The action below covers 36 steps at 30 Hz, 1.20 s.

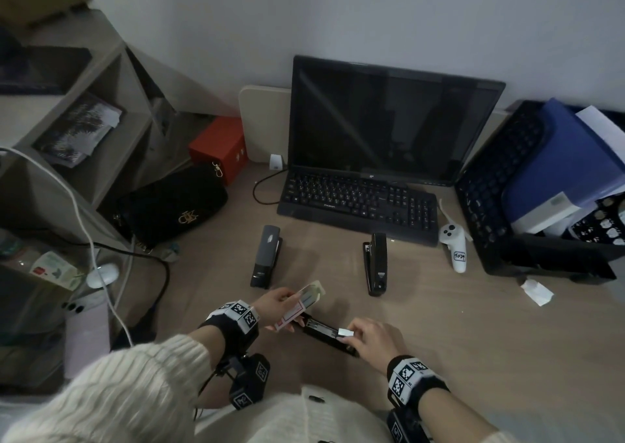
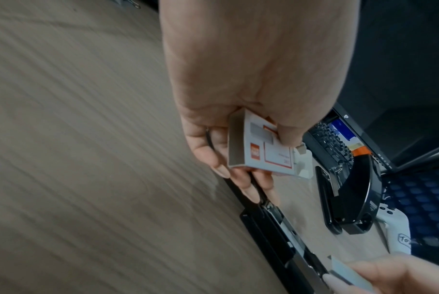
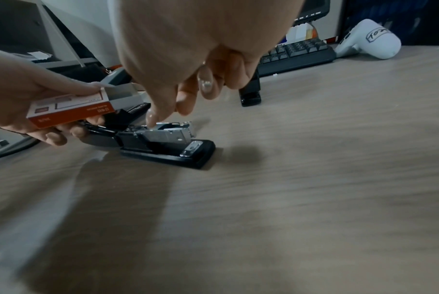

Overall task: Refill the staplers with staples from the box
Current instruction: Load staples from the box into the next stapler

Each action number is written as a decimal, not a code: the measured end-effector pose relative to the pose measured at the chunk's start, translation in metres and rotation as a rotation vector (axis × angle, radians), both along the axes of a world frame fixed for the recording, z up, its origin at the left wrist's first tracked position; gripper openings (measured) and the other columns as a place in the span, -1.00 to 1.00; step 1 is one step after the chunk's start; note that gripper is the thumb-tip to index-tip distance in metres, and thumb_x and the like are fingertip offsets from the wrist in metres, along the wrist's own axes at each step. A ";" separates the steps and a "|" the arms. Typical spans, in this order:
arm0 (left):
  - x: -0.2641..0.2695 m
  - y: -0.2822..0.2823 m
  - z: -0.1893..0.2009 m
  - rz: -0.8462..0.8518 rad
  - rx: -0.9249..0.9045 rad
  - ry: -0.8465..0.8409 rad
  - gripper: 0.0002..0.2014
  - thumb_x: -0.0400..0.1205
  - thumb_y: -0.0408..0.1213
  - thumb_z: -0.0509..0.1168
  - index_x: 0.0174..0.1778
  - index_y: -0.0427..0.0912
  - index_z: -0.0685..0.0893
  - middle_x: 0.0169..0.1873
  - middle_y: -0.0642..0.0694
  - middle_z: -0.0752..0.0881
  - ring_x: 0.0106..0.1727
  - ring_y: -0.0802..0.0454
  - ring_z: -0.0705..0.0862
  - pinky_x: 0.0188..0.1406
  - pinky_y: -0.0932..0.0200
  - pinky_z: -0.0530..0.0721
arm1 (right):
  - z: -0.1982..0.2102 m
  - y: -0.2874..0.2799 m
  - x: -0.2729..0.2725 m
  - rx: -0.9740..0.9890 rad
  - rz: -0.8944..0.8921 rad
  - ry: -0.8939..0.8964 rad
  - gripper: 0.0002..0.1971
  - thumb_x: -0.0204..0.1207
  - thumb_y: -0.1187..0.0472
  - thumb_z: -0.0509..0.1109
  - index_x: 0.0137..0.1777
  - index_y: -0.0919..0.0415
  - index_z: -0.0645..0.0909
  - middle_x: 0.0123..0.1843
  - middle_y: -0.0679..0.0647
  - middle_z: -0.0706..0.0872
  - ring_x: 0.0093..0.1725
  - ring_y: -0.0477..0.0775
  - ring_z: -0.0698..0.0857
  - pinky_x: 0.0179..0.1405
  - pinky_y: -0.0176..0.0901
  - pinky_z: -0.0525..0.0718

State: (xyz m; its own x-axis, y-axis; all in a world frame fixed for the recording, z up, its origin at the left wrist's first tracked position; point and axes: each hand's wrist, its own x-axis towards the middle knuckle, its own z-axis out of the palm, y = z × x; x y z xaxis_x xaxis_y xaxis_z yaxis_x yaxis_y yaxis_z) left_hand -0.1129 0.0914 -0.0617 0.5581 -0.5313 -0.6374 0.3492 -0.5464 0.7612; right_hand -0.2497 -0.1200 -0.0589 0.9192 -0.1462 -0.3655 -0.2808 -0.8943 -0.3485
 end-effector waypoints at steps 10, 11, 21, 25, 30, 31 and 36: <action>0.002 0.000 0.005 -0.026 0.057 -0.011 -0.73 0.79 -0.03 0.11 0.07 -0.19 0.51 -0.26 -0.12 0.80 -0.52 0.10 0.74 -0.64 0.28 0.60 | -0.004 0.002 0.001 -0.023 0.046 0.022 -0.67 0.48 -0.29 0.30 -0.09 -0.04 0.61 -0.36 -0.21 0.52 -0.20 -0.15 0.57 -0.15 -0.18 0.50; 0.002 0.000 0.004 -0.026 0.053 -0.007 -0.72 0.79 -0.03 0.12 0.09 -0.20 0.51 -0.26 -0.12 0.81 -0.48 0.06 0.75 -0.59 0.25 0.61 | -0.005 0.002 0.001 -0.027 0.047 0.026 -0.68 0.49 -0.29 0.30 -0.11 -0.05 0.60 -0.38 -0.21 0.50 -0.18 -0.12 0.60 -0.13 -0.17 0.52; 0.001 -0.003 0.002 -0.020 0.047 -0.005 -0.80 0.78 -0.03 0.13 0.05 -0.08 0.52 -0.32 -0.07 0.81 -0.41 -0.01 0.78 -0.45 0.15 0.66 | -0.009 0.002 0.000 0.005 0.019 0.043 -0.74 0.51 -0.23 0.32 -0.25 -0.10 0.47 -0.41 -0.24 0.44 -0.19 -0.10 0.58 -0.10 -0.13 0.60; -0.001 -0.005 0.007 -0.009 0.052 -0.002 -0.74 0.79 -0.05 0.11 0.11 -0.20 0.50 -0.27 -0.12 0.77 -0.56 0.16 0.72 -0.70 0.33 0.57 | -0.002 0.002 0.001 -0.047 0.032 0.045 -0.74 0.49 -0.27 0.31 -0.17 -0.12 0.49 -0.30 -0.20 0.55 -0.17 -0.14 0.56 -0.11 -0.16 0.53; -0.004 -0.007 0.009 0.050 0.003 0.028 -0.77 0.81 -0.18 0.10 0.10 -0.32 0.45 -0.25 -0.18 0.71 -0.57 0.22 0.73 -0.62 0.35 0.64 | 0.004 0.006 0.007 -0.079 0.049 0.117 -0.67 0.44 -0.32 0.35 -0.18 -0.09 0.45 -0.23 -0.17 0.59 -0.14 -0.07 0.60 -0.16 -0.15 0.49; -0.004 -0.007 0.010 0.051 0.000 0.031 -0.77 0.81 -0.18 0.10 0.09 -0.32 0.45 -0.25 -0.18 0.70 -0.58 0.22 0.72 -0.63 0.35 0.64 | 0.006 0.007 0.009 -0.087 0.051 0.128 -0.67 0.43 -0.32 0.35 -0.18 -0.09 0.45 -0.20 -0.15 0.62 -0.10 -0.05 0.63 -0.17 -0.16 0.47; -0.002 -0.005 0.008 0.027 0.009 0.032 -0.77 0.79 -0.11 0.13 0.10 -0.23 0.50 -0.24 -0.16 0.76 -0.44 0.14 0.77 -0.45 0.21 0.75 | 0.011 0.010 0.014 -0.121 0.061 0.151 -0.66 0.42 -0.33 0.35 -0.16 -0.10 0.45 -0.06 -0.10 0.73 0.04 -0.01 0.69 -0.13 -0.15 0.46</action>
State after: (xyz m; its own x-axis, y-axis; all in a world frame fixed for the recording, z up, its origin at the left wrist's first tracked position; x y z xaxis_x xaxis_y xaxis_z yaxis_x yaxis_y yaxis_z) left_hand -0.1150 0.0865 -0.0538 0.5510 -0.5103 -0.6603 0.3883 -0.5436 0.7441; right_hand -0.2362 -0.1100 -0.0481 0.8641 -0.1431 -0.4826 -0.2655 -0.9441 -0.1954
